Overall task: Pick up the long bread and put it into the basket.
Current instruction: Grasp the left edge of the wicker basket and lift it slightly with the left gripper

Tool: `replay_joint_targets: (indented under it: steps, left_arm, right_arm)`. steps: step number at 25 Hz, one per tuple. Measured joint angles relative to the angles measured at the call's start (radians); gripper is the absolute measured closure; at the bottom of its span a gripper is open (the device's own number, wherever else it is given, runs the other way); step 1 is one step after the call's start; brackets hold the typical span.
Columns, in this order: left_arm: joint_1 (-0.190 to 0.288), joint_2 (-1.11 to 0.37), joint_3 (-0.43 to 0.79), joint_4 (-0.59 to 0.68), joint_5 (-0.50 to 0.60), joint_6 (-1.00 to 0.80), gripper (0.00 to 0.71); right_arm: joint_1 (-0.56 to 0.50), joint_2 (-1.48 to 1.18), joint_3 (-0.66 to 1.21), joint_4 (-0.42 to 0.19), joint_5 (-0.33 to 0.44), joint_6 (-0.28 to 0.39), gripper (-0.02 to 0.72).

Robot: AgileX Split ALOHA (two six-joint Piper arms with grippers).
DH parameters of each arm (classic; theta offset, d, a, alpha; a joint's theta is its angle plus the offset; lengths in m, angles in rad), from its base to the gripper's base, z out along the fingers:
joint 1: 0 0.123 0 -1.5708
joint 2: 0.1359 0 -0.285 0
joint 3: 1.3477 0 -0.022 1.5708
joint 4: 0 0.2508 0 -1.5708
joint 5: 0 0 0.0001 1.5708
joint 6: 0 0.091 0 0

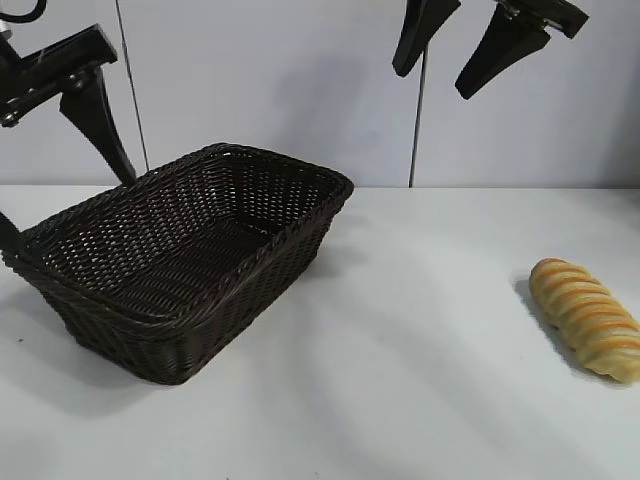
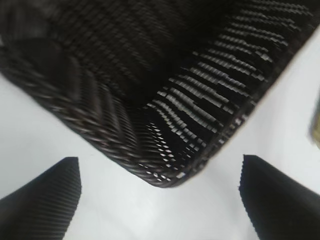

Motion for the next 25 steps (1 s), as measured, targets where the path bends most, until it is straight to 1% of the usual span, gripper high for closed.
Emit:
replay_joint_targets:
  steps: [4, 7, 10, 17, 25]
  left_arm:
    - [0.0, 0.0, 0.001, 0.014, -0.005, -0.106, 0.085]
    - [0.0, 0.0, 0.003, 0.026, -0.012, -0.15, 0.085]
    - [0.0, 0.0, 0.028, 0.026, -0.035, -0.164, 0.085]
    - [0.0, 0.0, 0.13, 0.003, -0.116, -0.185, 0.085]
    - [0.0, 0.0, 0.137, -0.014, -0.161, -0.187, 0.085]
  right_arm:
    - [0.0, 0.0, 0.0, 0.0, 0.0, 0.0, 0.227]
    - [0.0, 0.0, 0.0, 0.0, 0.0, 0.0, 0.227]
    - [0.0, 0.0, 0.0, 0.0, 0.0, 0.0, 0.227]
    - [0.0, 0.0, 0.0, 0.0, 0.003, 0.0, 0.227]
    - [0.0, 0.0, 0.0, 0.0, 0.005, 0.0, 0.227]
